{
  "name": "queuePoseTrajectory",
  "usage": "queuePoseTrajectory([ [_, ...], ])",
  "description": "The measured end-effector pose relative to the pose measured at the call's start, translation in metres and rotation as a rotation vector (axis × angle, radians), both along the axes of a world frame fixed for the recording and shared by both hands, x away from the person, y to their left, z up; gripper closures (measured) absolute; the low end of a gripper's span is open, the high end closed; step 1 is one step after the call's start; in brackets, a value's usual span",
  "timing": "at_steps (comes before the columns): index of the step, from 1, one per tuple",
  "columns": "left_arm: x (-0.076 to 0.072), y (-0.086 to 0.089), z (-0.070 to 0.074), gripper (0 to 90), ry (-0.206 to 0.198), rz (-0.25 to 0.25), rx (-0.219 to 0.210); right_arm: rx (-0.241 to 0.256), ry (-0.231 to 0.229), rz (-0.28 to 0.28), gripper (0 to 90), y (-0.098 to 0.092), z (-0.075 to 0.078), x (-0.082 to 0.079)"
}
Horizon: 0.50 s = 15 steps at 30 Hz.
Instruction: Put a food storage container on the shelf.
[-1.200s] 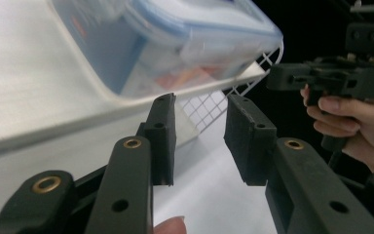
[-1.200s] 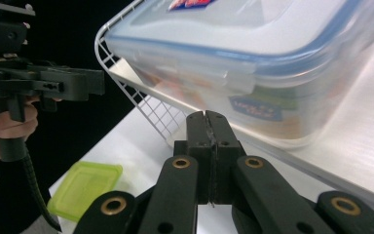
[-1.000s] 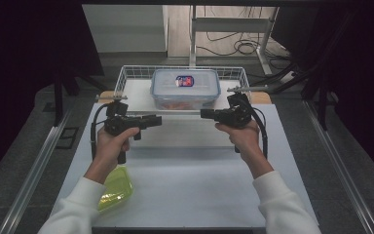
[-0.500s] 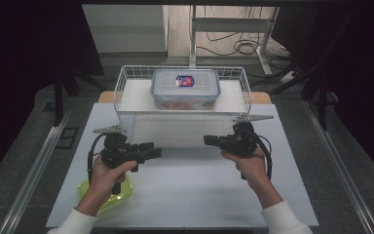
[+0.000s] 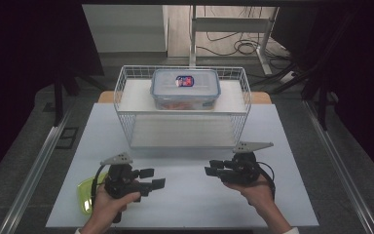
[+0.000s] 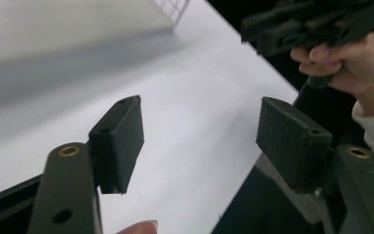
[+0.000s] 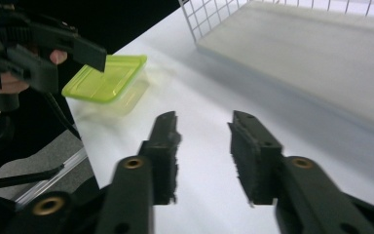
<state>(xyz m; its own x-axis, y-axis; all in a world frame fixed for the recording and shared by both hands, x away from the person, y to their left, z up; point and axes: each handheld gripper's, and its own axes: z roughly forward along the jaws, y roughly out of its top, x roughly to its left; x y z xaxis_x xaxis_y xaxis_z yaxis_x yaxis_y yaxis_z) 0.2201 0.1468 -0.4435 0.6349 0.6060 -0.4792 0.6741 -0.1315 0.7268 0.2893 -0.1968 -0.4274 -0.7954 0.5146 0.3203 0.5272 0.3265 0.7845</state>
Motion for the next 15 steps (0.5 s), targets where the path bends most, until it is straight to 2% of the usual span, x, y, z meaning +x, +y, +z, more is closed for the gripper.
queuePoseTrajectory([
  [3, -0.007, -0.005, -0.006, 31.3, 0.002, -0.008, 0.020, -0.012, 0.014, -0.001, 54.5, -0.002, -0.006, -0.003],
  [4, -0.015, -0.010, -0.012, 31.0, 0.011, -0.011, 0.033, -0.031, 0.021, -0.006, 52.3, -0.005, -0.012, -0.007],
  [5, -0.015, -0.010, -0.012, 30.5, 0.011, -0.011, 0.033, -0.031, 0.021, -0.006, 52.3, -0.005, -0.012, -0.007],
  [6, -0.018, -0.012, -0.015, 30.5, 0.010, -0.015, 0.046, -0.030, 0.024, -0.007, 51.4, -0.006, -0.014, -0.008],
  [7, -0.023, -0.016, -0.021, 30.0, 0.010, -0.015, 0.080, -0.034, 0.032, -0.012, 49.7, -0.009, -0.018, -0.011],
  [8, -0.023, -0.016, -0.021, 29.9, 0.010, -0.015, 0.080, -0.034, 0.032, -0.012, 49.7, -0.009, -0.018, -0.011],
  [13, -0.025, -0.022, -0.031, 29.3, 0.011, 0.011, 0.139, -0.035, 0.039, -0.020, 47.7, -0.012, -0.024, -0.016],
  [15, -0.024, -0.022, -0.034, 29.3, 0.018, 0.014, 0.142, -0.048, 0.040, -0.018, 47.0, -0.012, -0.026, -0.018],
])
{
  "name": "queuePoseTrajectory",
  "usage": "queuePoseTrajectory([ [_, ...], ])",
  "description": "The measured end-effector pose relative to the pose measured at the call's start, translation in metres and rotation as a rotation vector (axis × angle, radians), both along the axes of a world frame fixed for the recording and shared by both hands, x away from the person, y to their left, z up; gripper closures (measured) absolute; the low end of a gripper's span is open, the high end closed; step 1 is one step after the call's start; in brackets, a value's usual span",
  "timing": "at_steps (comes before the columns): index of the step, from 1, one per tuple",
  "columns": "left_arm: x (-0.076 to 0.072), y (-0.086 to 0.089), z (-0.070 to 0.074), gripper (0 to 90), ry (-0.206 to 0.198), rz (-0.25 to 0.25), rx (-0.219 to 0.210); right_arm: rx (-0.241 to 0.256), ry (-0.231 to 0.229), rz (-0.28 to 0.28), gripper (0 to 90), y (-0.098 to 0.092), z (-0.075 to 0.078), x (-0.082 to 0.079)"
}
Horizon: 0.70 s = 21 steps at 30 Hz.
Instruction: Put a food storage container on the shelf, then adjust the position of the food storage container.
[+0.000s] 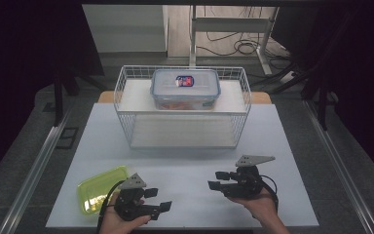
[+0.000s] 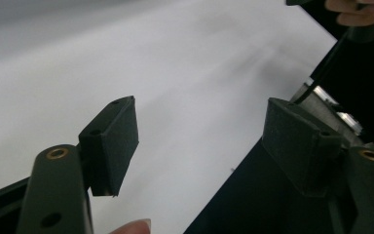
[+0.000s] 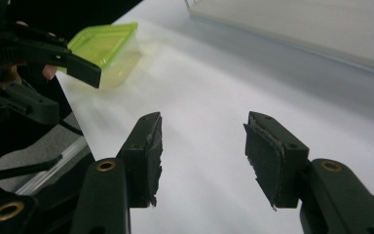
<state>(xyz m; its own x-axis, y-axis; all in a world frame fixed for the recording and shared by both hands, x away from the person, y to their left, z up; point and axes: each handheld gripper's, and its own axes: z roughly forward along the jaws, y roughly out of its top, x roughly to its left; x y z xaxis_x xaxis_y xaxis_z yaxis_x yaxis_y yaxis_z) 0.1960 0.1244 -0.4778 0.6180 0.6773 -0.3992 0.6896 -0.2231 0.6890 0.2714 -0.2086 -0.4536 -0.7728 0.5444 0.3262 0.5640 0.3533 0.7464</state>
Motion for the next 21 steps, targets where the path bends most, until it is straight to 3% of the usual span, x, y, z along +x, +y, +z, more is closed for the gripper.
queuePoseTrajectory([
  [7, 0.000, 0.001, -0.006, 29.3, 0.004, 0.030, 0.033, -0.017, 0.013, -0.003, 45.8, -0.002, -0.008, -0.004],
  [13, -0.010, -0.001, -0.005, 28.3, -0.008, 0.034, 0.076, -0.013, 0.017, -0.012, 45.2, -0.006, -0.011, -0.006],
  [21, -0.020, 0.008, 0.001, 25.6, -0.031, 0.057, 0.081, -0.011, 0.019, -0.019, 45.0, -0.009, -0.011, -0.005],
])
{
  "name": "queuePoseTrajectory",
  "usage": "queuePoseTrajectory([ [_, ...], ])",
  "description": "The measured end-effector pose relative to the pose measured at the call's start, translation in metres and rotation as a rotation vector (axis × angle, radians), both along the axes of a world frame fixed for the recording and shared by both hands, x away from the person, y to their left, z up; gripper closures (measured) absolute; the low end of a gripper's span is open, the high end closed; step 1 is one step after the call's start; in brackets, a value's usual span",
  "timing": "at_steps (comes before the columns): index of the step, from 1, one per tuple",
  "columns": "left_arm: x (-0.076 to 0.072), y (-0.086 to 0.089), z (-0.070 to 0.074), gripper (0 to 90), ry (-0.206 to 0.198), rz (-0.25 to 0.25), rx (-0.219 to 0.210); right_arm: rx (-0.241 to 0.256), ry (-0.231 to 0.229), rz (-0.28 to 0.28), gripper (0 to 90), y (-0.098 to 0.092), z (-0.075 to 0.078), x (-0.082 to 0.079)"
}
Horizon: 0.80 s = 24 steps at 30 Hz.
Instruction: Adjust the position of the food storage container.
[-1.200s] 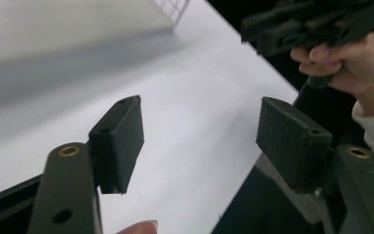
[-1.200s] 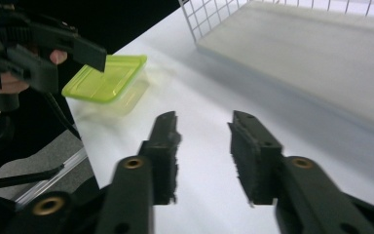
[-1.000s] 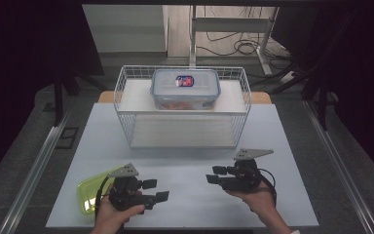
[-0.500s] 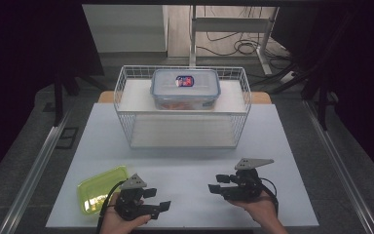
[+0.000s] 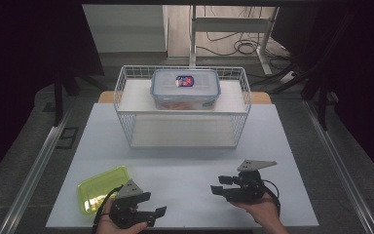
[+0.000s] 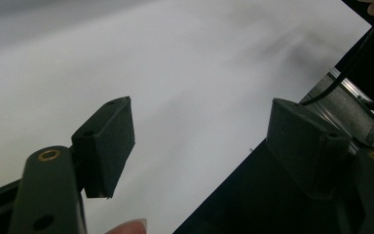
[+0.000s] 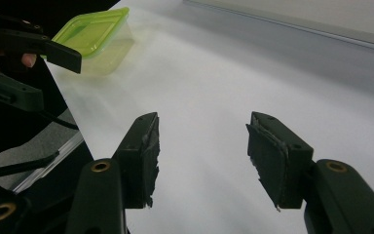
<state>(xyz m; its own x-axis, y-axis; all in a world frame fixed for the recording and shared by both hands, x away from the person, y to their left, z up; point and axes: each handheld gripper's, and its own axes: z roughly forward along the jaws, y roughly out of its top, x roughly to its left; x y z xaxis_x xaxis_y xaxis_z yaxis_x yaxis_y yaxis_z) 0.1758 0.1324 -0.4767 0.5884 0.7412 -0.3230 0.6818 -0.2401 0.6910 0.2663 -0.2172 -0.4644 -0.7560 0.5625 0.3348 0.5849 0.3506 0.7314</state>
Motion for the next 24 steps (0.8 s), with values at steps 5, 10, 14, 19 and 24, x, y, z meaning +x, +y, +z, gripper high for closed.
queuePoseTrajectory([
  [5, -0.003, 0.005, 0.005, 25.1, -0.005, 0.008, -0.010, -0.001, 0.003, 0.000, 45.0, -0.001, -0.001, 0.000],
  [10, -0.007, 0.017, 0.019, 25.2, -0.013, 0.026, -0.021, -0.004, 0.008, -0.009, 44.7, -0.005, -0.002, 0.002],
  [14, -0.016, 0.040, 0.036, 25.1, -0.031, 0.065, -0.010, -0.001, 0.013, -0.018, 44.4, -0.007, -0.002, 0.003],
  [19, -0.022, 0.067, 0.047, 25.1, -0.043, 0.117, -0.012, 0.000, 0.011, -0.023, 44.0, -0.008, -0.002, 0.004],
  [24, -0.025, 0.107, 0.054, 27.3, -0.059, 0.217, -0.004, -0.001, 0.013, -0.027, 43.2, -0.008, -0.002, 0.004],
])
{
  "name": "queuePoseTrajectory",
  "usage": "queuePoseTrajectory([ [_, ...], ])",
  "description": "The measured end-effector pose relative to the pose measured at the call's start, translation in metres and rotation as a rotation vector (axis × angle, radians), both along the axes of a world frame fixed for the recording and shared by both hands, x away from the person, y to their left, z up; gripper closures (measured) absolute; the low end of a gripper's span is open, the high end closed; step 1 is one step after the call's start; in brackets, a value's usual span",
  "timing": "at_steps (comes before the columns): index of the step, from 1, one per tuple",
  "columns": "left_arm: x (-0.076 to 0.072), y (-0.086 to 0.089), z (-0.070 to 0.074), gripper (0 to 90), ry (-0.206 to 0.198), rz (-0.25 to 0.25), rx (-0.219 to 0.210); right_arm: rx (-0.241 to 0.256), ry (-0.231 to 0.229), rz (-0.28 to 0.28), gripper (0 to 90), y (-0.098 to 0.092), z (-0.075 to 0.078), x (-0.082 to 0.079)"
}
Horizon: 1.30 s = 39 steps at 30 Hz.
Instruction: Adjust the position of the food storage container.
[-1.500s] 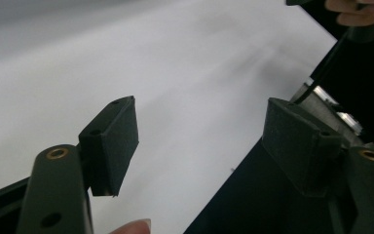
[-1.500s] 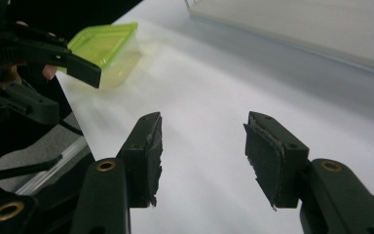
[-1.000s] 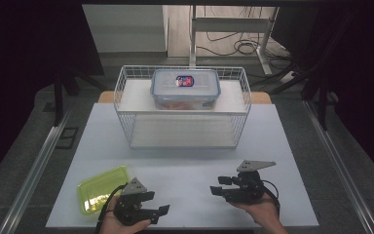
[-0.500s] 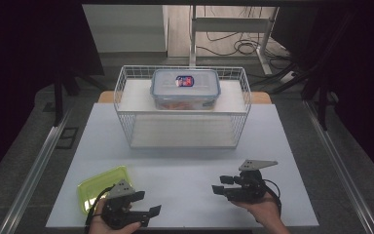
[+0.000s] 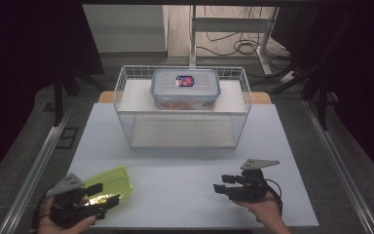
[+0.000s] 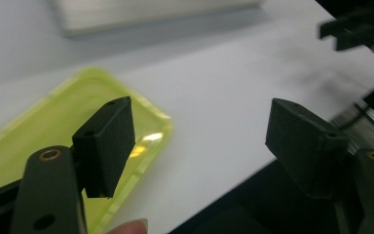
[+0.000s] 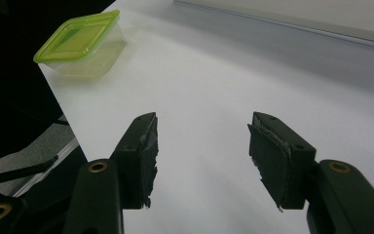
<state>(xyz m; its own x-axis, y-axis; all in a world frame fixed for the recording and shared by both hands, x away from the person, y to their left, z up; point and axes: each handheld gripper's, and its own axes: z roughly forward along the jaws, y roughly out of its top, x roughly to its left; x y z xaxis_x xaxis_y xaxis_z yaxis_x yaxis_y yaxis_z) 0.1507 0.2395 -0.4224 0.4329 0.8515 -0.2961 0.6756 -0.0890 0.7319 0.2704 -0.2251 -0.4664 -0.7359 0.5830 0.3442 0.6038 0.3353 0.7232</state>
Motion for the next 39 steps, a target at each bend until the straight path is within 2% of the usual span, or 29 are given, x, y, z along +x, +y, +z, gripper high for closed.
queuePoseTrajectory([
  [1, 0.000, 0.010, 0.000, 27.3, 0.001, 0.024, -0.003, 0.000, 0.000, 0.000, 43.2, 0.000, 0.000, 0.000],
  [2, -0.002, 0.028, -0.001, 28.5, 0.004, 0.073, 0.008, 0.000, 0.006, -0.003, 42.8, 0.000, 0.000, 0.000],
  [3, -0.002, 0.028, -0.001, 29.3, 0.004, 0.073, 0.008, 0.000, 0.006, -0.003, 42.8, 0.000, 0.000, 0.000],
  [6, -0.003, 0.049, -0.008, 33.0, 0.027, 0.133, 0.025, 0.001, 0.007, -0.005, 42.5, 0.000, -0.001, 0.001],
  [7, -0.004, 0.054, -0.011, 35.8, 0.041, 0.150, 0.045, 0.001, 0.007, -0.006, 42.5, 0.000, -0.001, 0.001],
  [8, -0.005, 0.063, -0.020, 46.3, 0.073, 0.172, 0.068, 0.002, 0.006, -0.008, 42.4, 0.000, -0.001, 0.001],
  [9, -0.005, 0.063, -0.020, 50.4, 0.073, 0.172, 0.068, 0.001, 0.007, -0.007, 42.4, 0.000, -0.001, 0.001],
  [10, -0.005, 0.066, -0.024, 50.4, 0.089, 0.178, 0.080, 0.001, 0.007, -0.007, 42.4, 0.000, -0.001, 0.001],
  [11, -0.006, 0.070, -0.030, 56.0, 0.105, 0.188, 0.102, 0.000, 0.010, -0.008, 42.4, 0.000, -0.001, 0.001],
  [12, -0.006, 0.072, -0.033, 62.9, 0.113, 0.195, 0.112, 0.000, 0.010, -0.008, 42.4, 0.000, -0.002, 0.001],
  [13, -0.006, 0.079, -0.040, 72.7, 0.137, 0.211, 0.139, -0.002, 0.009, -0.006, 42.4, 0.000, -0.002, 0.001],
  [16, -0.006, 0.087, -0.047, 83.6, 0.158, 0.231, 0.142, -0.003, 0.009, -0.006, 42.3, 0.000, -0.002, 0.001],
  [21, -0.003, 0.099, -0.064, 90.0, 0.219, 0.250, 0.151, -0.006, 0.011, -0.007, 42.2, 0.000, -0.003, 0.002],
  [26, 0.003, 0.099, -0.084, 90.0, 0.288, 0.232, 0.158, -0.012, 0.016, -0.014, 42.0, 0.000, -0.004, 0.003],
  [31, 0.006, 0.096, -0.088, 90.0, 0.303, 0.211, 0.151, -0.013, 0.016, -0.014, 41.9, -0.001, -0.004, 0.003],
  [39, 0.019, 0.083, -0.086, 90.0, 0.305, 0.176, 0.158, -0.013, 0.015, -0.014, 41.9, -0.001, -0.004, 0.003],
])
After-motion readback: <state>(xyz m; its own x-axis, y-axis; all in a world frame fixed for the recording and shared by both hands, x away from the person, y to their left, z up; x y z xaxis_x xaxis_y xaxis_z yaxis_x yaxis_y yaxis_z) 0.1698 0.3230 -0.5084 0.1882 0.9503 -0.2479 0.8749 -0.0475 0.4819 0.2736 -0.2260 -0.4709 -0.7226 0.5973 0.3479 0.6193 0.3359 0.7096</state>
